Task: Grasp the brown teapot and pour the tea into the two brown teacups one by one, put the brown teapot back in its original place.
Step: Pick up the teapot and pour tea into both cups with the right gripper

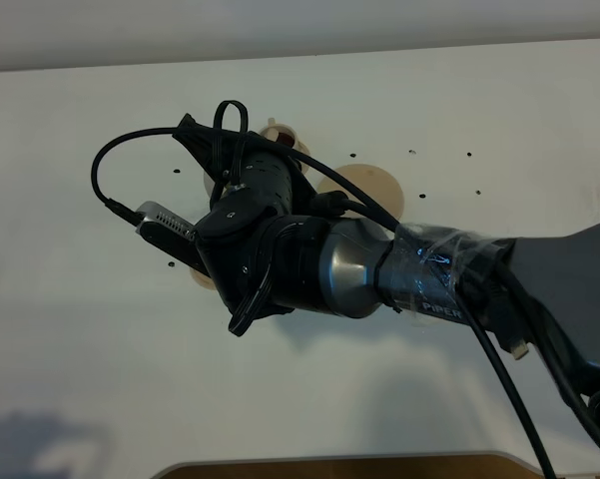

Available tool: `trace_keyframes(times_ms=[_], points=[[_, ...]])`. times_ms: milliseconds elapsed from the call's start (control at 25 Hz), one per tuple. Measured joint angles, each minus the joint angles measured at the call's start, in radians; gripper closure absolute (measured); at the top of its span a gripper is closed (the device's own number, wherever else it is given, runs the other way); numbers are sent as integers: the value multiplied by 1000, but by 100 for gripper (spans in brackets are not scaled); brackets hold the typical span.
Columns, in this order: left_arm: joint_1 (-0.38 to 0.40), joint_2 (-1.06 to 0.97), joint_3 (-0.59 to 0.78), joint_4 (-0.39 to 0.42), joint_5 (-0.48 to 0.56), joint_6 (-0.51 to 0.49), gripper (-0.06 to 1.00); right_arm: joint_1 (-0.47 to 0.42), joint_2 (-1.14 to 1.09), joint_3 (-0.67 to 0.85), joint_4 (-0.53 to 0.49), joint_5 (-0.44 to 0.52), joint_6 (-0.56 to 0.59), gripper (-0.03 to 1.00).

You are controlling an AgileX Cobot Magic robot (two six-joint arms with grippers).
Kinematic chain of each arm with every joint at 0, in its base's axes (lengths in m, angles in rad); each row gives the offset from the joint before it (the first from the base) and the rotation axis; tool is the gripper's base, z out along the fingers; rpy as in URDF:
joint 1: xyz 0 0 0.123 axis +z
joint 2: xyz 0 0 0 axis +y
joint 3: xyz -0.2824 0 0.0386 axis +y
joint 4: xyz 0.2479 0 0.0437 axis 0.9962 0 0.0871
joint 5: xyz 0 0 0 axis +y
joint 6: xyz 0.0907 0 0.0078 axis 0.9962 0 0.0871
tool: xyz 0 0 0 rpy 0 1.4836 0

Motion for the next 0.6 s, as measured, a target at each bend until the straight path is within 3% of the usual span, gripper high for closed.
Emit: trace_keyframes(times_ms=[600], points=[[0,0,0,0,0,0,41,0,0,0,-53,0,-45,86]])
